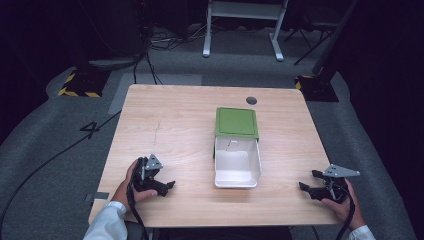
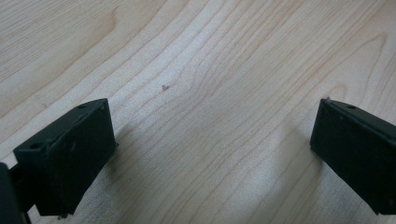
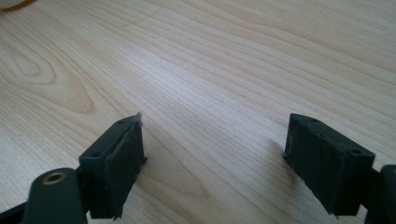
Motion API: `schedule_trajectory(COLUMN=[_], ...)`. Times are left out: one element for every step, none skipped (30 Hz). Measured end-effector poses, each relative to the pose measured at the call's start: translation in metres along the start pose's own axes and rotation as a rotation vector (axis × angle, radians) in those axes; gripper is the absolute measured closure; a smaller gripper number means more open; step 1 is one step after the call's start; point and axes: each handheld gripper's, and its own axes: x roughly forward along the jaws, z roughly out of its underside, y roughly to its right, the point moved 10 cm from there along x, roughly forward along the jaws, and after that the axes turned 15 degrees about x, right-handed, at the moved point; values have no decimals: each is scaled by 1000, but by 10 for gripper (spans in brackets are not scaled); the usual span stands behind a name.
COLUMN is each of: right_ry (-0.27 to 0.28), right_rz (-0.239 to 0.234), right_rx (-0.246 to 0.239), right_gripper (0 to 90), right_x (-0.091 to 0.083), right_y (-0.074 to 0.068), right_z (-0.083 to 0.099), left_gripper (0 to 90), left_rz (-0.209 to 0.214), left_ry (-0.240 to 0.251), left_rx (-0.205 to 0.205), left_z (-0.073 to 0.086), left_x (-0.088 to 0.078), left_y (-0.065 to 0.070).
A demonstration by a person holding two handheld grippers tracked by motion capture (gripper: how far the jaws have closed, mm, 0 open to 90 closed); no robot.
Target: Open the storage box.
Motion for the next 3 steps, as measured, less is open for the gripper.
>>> schedule_trajectory(right_ry=[0,0,0], right_rz=[0,0,0], right_rx=[0,0,0], right_gripper=[197,197,197], right_x=[0,0,0], right_y=[0,0,0], right_z=[0,0,0], left_gripper=[1,1,1], left_rz=[0,0,-1], left_ry=[0,0,1], left_rx=[0,0,0], left_z=[0,0,0], left_x=[0,0,0], left_y=[0,0,0])
